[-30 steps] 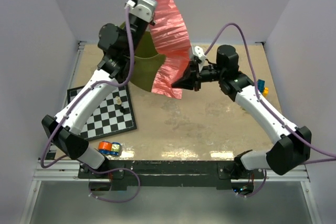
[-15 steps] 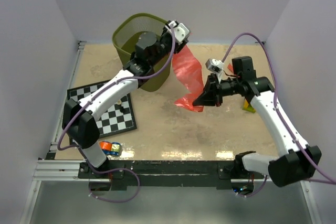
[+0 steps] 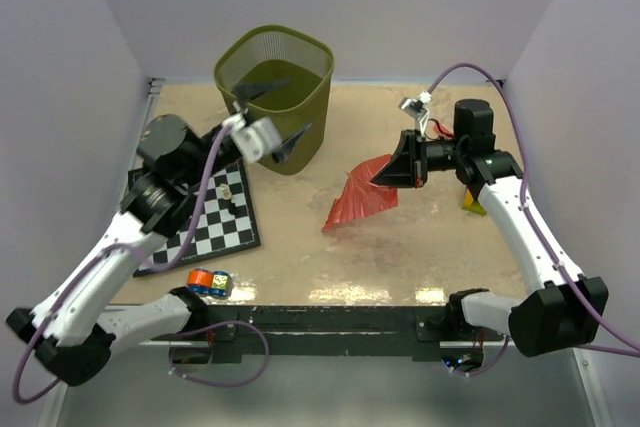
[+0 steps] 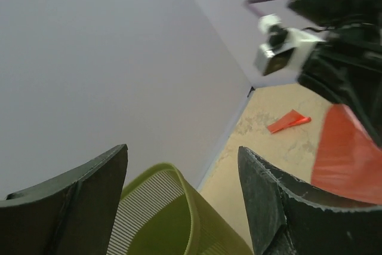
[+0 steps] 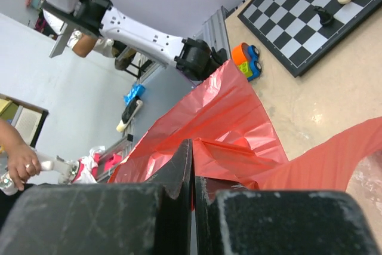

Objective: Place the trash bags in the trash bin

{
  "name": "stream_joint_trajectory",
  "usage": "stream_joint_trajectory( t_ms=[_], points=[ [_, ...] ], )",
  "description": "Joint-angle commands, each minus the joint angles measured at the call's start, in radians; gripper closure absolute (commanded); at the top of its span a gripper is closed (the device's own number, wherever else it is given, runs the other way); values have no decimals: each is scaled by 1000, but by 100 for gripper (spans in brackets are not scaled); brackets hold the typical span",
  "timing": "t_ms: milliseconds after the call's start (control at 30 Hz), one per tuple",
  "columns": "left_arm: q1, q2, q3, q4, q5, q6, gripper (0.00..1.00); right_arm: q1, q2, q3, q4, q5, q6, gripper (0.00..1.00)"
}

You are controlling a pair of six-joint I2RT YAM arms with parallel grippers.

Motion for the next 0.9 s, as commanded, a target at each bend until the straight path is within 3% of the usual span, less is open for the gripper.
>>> stream_joint_trajectory(
  t_ms=[0,133,567,733,833,867],
  points=[
    [-1,-78,-58,-398,317,263,24,-6,10,-3,168,-27,114,100],
    [-33,-38,-64,-442,459,353,27,-6,6,-39,247,-39,163,100],
    [-82,198,3,-296,523,420,33,-6,-39,-57,172,-30,71,100],
    [-81,220,12,-258,533,372,47,-6,-63,-66,153,-9,47,100],
    [-82,226,17,-251,542,352,62,-8,-66,-75,153,-6,42,100],
    [-82,229,18,-258,543,352,72,-6,-65,-77,153,-4,44,100]
  ],
)
